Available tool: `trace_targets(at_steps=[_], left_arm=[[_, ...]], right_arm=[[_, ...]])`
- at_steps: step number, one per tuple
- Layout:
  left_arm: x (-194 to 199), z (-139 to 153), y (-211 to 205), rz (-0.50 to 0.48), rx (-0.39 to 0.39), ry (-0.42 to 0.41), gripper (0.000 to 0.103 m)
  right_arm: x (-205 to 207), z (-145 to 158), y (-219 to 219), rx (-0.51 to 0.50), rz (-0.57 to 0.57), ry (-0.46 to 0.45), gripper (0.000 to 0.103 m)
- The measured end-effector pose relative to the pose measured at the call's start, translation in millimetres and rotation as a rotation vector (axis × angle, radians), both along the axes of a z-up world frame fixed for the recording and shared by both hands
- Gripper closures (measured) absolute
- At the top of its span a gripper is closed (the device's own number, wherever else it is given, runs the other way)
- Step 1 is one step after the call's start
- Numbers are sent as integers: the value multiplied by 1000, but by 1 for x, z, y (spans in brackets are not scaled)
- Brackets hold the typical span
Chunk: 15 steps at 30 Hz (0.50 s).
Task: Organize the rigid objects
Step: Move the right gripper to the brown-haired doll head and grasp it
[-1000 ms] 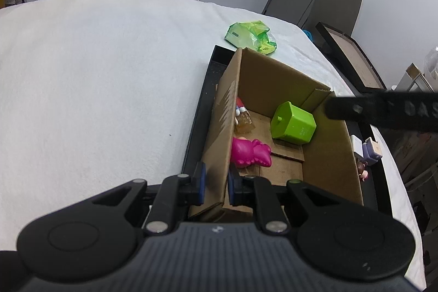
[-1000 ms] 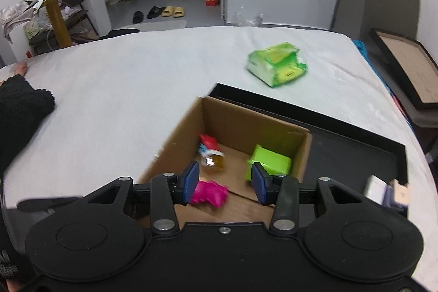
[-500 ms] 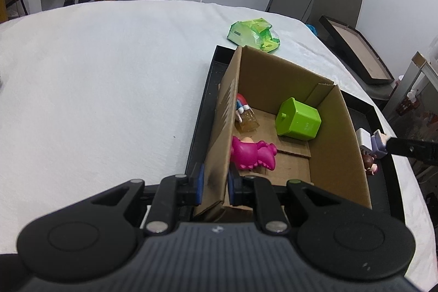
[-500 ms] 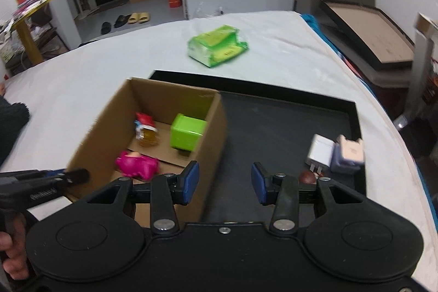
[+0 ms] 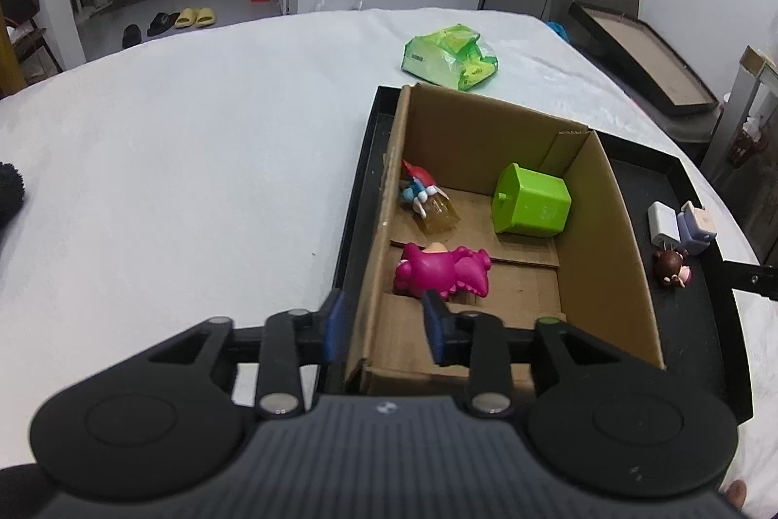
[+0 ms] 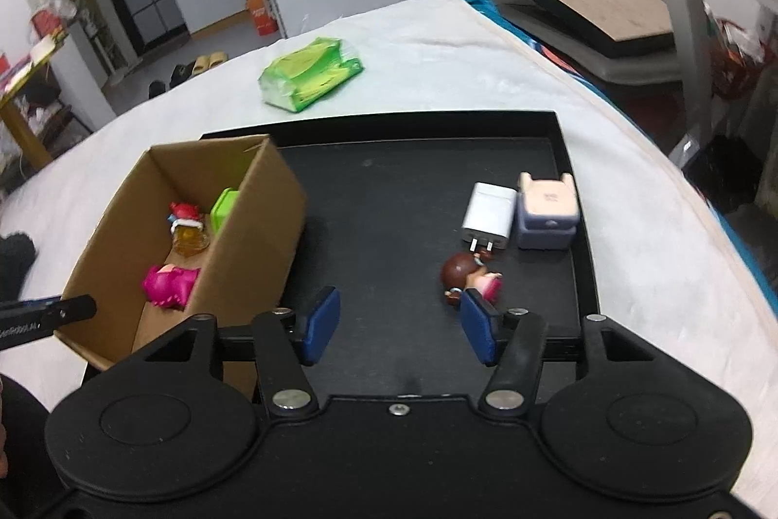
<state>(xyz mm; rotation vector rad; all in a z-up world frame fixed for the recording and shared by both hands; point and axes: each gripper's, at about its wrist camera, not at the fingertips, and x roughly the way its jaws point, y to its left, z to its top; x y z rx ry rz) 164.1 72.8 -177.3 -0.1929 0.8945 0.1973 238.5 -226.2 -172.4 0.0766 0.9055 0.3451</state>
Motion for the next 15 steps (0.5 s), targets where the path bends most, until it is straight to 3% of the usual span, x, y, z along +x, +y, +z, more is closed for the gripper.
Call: trace_targets(at_steps=[5,15], left_arm=[[6,3,-16,-17,84,23,56],[23,2,-35,-4,170,59,51]], right_arm=[[10,-14,-19,15,-52,12,37],[41,-49,-31,43,-115,59,28]])
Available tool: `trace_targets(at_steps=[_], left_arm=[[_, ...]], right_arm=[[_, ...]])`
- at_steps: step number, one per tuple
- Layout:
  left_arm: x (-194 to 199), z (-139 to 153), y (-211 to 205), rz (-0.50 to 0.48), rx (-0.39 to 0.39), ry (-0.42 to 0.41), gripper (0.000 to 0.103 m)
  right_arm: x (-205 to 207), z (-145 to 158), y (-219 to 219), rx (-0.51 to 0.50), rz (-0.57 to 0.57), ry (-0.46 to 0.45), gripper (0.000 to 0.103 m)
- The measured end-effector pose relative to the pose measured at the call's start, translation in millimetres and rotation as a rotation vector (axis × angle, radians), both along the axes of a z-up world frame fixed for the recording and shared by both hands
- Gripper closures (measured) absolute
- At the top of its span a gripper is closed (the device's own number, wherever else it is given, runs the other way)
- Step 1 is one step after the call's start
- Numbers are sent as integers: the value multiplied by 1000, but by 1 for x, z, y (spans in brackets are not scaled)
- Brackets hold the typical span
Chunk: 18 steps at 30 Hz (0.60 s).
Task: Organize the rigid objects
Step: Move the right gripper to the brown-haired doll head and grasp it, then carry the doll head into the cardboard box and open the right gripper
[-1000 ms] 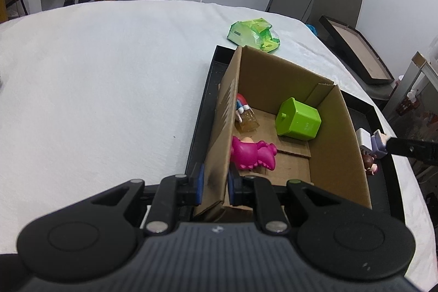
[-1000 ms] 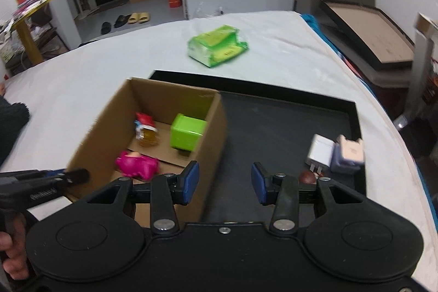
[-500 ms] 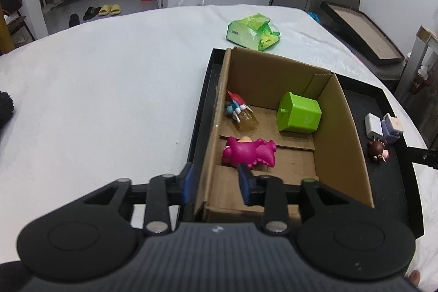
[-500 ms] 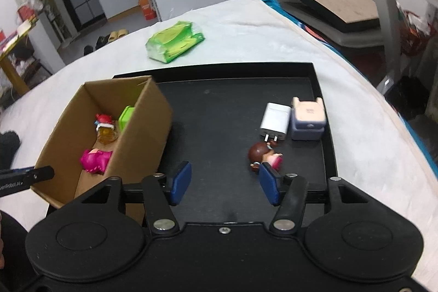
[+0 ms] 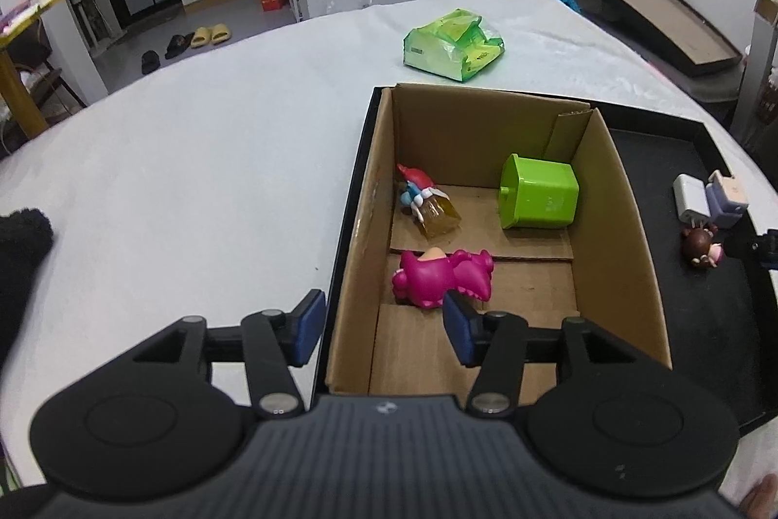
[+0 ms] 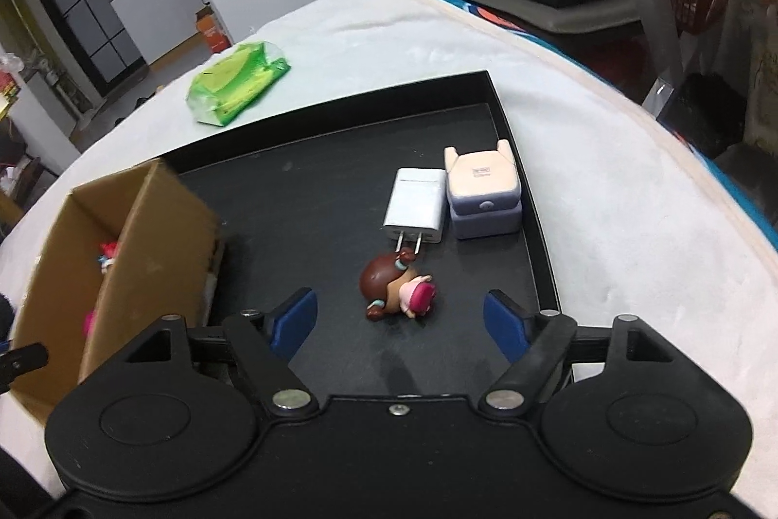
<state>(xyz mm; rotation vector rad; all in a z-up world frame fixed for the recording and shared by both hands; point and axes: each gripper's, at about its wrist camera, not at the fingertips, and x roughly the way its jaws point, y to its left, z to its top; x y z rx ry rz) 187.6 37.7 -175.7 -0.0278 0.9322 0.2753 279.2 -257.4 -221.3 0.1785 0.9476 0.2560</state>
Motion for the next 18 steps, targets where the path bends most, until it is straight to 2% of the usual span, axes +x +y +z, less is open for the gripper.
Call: trace_targets(at_steps=[11,14,17,18], left_arm=[[18,-3,-5,45,70,22,50],[21,-3,-4,54,70,25,49],[23,-5,-1,66,68,38,49],[24,-5,-1,70,74,44,49]], right_arm=[[22,-30,9,0,40,26,29],[22,-37,12,-14,57,34,37],[20,-37,16,-57,88,-8,59],[20,-37,15,-52,87,-12,59]])
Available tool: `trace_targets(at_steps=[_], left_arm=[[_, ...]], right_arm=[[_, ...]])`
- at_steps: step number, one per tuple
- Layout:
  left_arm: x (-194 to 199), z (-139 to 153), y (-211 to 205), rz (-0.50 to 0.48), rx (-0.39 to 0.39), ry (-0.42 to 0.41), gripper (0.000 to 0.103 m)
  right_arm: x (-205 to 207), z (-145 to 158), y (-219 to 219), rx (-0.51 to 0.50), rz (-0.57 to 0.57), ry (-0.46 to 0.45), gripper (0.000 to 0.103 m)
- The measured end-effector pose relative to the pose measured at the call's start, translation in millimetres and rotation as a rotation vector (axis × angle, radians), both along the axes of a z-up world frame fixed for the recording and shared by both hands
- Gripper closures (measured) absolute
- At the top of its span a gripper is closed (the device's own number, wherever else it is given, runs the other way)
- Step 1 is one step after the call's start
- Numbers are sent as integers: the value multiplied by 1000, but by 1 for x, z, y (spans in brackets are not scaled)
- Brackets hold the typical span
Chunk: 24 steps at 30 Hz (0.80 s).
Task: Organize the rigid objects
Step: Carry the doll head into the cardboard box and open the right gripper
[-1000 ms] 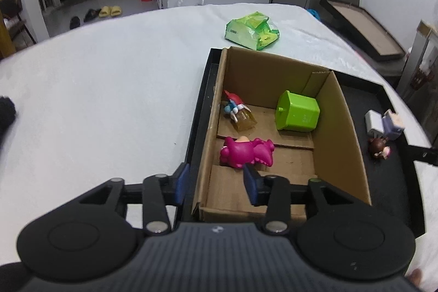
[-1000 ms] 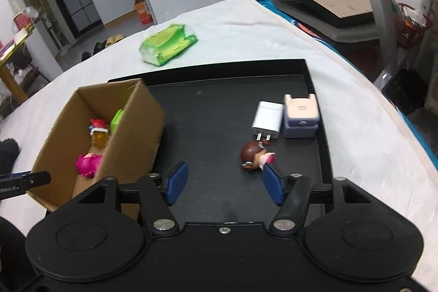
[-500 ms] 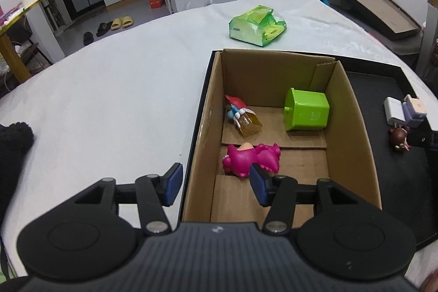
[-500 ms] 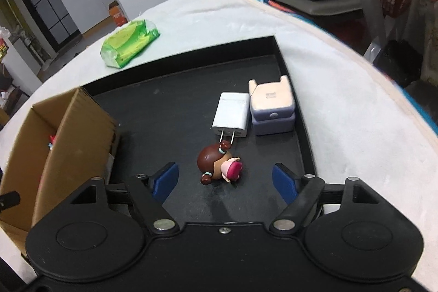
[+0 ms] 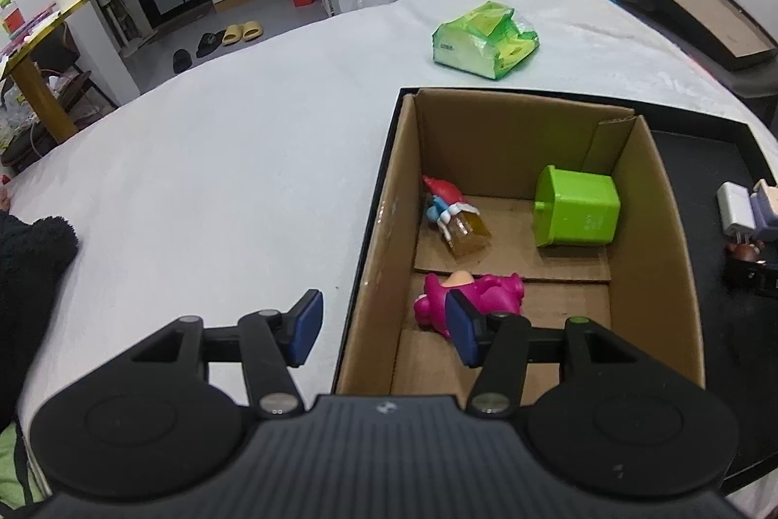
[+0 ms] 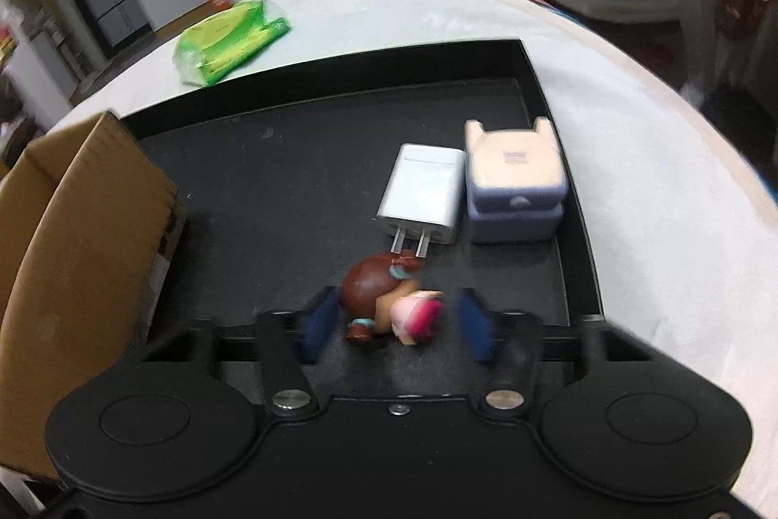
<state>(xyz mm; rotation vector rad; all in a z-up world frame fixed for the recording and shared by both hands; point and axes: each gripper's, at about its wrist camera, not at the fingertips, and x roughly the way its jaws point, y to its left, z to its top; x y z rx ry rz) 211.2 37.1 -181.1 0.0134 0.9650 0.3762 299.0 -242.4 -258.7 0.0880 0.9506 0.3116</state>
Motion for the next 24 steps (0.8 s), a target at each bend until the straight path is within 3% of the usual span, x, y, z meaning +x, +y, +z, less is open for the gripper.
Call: trace_targets(at_steps=[12,24], left_arm=[[-12,5,7,-13,-16,-11,49],[-27,0,20,-40,-118,-43,49]], right_arm=[[-5,2,-9,18,-15,9,60],[-29,47,-8,42,-28,-12,60]])
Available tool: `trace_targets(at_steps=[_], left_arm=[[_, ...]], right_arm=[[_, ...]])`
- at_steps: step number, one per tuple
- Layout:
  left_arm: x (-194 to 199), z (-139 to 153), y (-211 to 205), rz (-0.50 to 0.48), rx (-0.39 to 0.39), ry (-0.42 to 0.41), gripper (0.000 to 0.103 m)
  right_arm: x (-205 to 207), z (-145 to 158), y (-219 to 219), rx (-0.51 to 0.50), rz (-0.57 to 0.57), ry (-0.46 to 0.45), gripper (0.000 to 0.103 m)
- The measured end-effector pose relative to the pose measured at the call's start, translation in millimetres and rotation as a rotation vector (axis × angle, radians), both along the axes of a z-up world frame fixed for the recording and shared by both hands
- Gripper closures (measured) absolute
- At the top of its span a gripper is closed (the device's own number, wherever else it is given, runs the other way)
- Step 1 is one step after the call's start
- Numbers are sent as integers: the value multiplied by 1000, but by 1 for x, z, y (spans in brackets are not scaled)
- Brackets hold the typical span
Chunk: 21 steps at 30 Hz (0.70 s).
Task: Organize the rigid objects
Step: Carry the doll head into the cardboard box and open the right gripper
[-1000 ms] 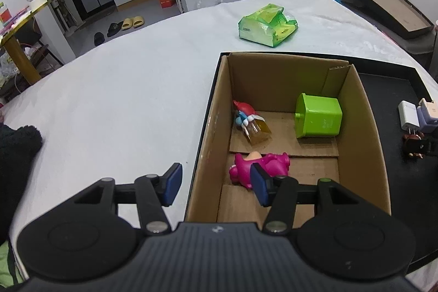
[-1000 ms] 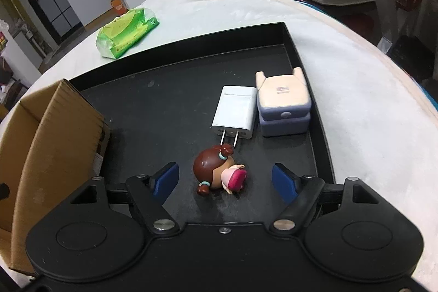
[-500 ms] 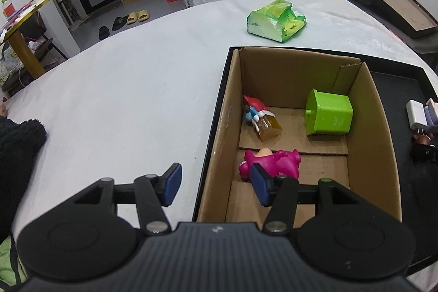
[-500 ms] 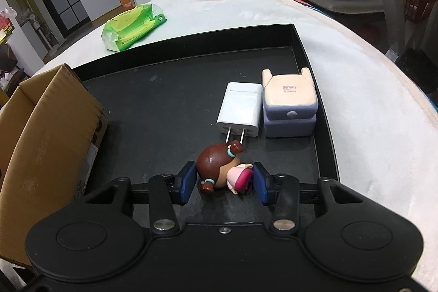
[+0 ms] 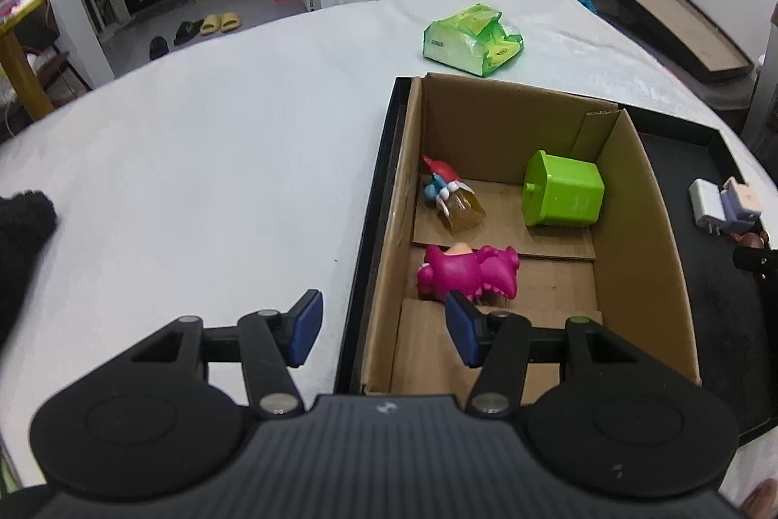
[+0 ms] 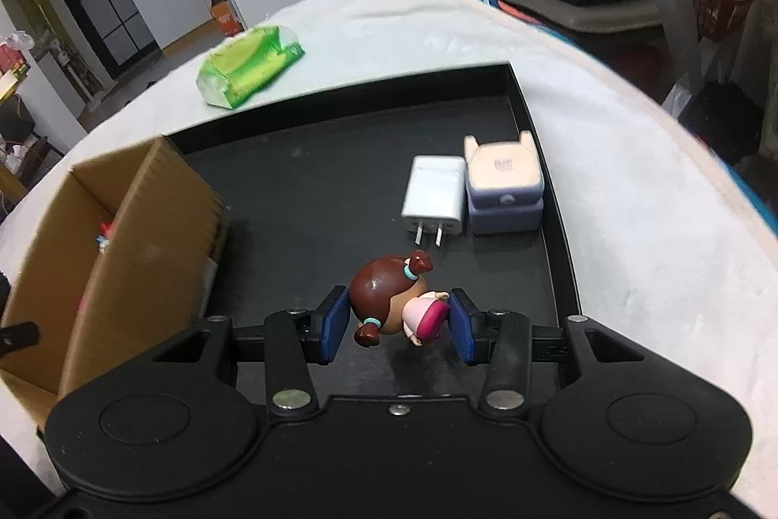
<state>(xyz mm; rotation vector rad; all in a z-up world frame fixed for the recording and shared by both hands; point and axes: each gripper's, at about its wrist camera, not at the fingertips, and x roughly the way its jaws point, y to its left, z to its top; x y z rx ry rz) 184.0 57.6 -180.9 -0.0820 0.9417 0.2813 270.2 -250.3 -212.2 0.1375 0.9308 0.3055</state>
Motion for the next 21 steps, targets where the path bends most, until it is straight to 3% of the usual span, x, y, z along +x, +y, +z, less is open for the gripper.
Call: trace_targets(at_steps=[21], left_arm=[[-20,-4,29,-37,-185,-138,52]], right_arm=[[-23,90,98,-52,104,-99,60]])
